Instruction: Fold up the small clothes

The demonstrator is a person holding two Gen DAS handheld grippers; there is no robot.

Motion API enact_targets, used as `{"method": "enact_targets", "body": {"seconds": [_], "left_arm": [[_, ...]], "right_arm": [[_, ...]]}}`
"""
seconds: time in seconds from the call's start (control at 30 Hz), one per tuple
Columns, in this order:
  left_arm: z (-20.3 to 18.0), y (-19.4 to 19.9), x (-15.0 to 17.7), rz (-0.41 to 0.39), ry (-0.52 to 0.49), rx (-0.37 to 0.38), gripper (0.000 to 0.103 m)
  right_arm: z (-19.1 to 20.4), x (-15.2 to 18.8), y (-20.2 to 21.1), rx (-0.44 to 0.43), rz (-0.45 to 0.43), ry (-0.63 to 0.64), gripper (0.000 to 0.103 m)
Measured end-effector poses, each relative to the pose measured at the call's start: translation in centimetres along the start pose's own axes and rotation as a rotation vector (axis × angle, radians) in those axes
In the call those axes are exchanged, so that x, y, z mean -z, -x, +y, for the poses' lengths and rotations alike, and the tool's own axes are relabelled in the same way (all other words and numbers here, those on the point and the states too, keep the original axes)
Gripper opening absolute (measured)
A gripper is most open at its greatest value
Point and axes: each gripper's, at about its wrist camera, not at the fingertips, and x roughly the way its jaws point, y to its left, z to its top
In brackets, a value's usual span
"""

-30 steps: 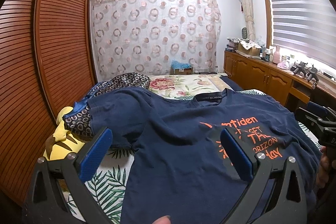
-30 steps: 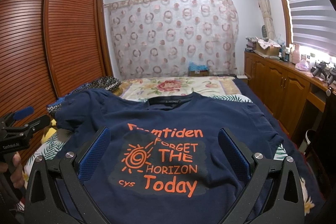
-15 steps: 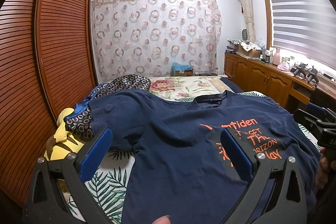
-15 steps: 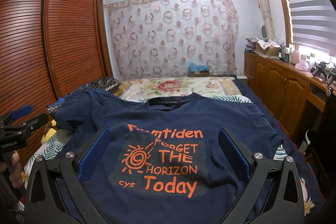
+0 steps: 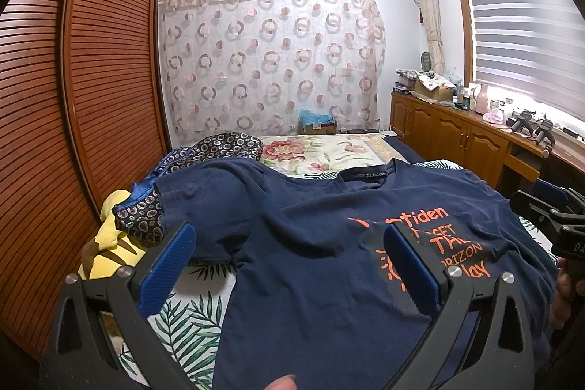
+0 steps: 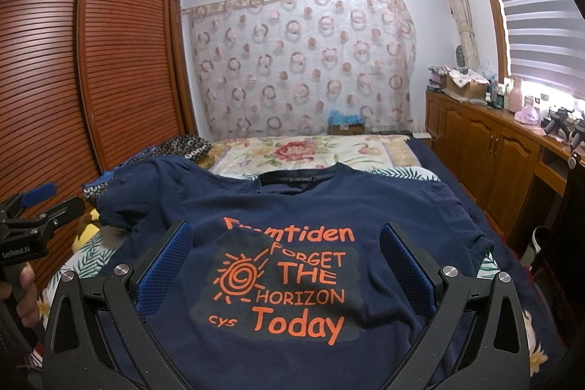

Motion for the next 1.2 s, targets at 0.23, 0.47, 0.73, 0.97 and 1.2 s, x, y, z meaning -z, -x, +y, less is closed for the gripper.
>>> {"method": "enact_targets", "body": {"seconds": [0.23, 0.47, 0.73, 0.97, 1.2], "left_arm": [[0.0, 0.0, 0.0, -0.001, 0.0, -0.001, 0.103], [0.0, 0.0, 0.0, 0.0, 0.002, 0.001, 0.103], [0.6, -1.1, 0.3, 0.03, 0.006, 0.001, 0.103], [3.7, -3.1, 0.9, 0.07, 0.034, 0.004, 0.103], [7.1, -5.5, 0.8, 0.115, 0.034, -0.001, 0.103]], "right_arm": [[0.0, 0.0, 0.0, 0.0, -0.001, 0.0, 0.103], [0.0, 0.1, 0.0, -0.001, 0.0, 0.0, 0.103], [0.7, -0.8, -0.9, -0.037, 0.036, -0.003, 0.103], [1.6, 0.6, -3.2, -0.077, 0.081, 0.047, 0.103], [2.1, 0.9, -5.5, -0.107, 0.12, 0.084, 0.103]]}}
